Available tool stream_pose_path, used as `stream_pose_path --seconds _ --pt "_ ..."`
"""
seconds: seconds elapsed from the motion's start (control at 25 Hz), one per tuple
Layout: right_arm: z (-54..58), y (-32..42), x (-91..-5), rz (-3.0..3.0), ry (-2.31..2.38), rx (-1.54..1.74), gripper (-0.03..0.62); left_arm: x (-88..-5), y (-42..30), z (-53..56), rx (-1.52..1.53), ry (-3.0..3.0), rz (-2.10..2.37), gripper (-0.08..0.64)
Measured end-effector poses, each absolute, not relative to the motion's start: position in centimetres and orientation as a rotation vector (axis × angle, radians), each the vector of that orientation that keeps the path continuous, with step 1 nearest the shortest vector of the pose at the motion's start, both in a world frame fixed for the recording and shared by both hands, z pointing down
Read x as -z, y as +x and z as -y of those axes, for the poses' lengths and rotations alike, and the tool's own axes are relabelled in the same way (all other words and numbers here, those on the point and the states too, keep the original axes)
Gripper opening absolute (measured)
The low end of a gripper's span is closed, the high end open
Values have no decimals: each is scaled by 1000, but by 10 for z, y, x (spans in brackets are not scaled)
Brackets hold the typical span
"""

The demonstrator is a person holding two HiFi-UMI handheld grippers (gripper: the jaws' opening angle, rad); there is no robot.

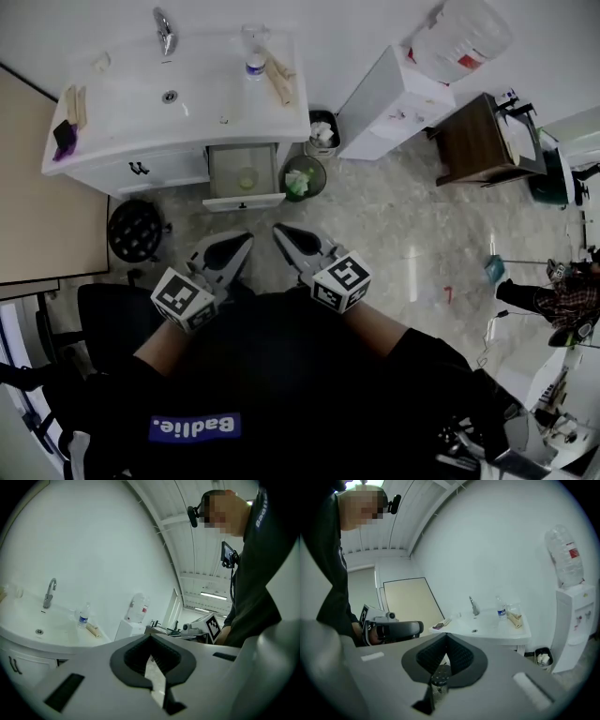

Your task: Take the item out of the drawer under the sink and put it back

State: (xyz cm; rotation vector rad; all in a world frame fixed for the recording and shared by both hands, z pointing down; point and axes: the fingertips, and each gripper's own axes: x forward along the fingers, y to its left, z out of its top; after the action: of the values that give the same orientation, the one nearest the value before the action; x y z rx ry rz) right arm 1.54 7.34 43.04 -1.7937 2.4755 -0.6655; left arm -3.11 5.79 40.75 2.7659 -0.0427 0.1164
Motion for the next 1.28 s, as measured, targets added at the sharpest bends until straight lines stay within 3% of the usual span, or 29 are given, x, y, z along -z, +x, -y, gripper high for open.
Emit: stream_pose_path --seconds 0.76,1.28 --pt "14 90 -457 -2586 -1643 783 2 -401 46 12 -157 2729 216 -9" --pt "24 87 -504 -2661 -1606 931 3 -415 41 14 -160 2693 321 -9"
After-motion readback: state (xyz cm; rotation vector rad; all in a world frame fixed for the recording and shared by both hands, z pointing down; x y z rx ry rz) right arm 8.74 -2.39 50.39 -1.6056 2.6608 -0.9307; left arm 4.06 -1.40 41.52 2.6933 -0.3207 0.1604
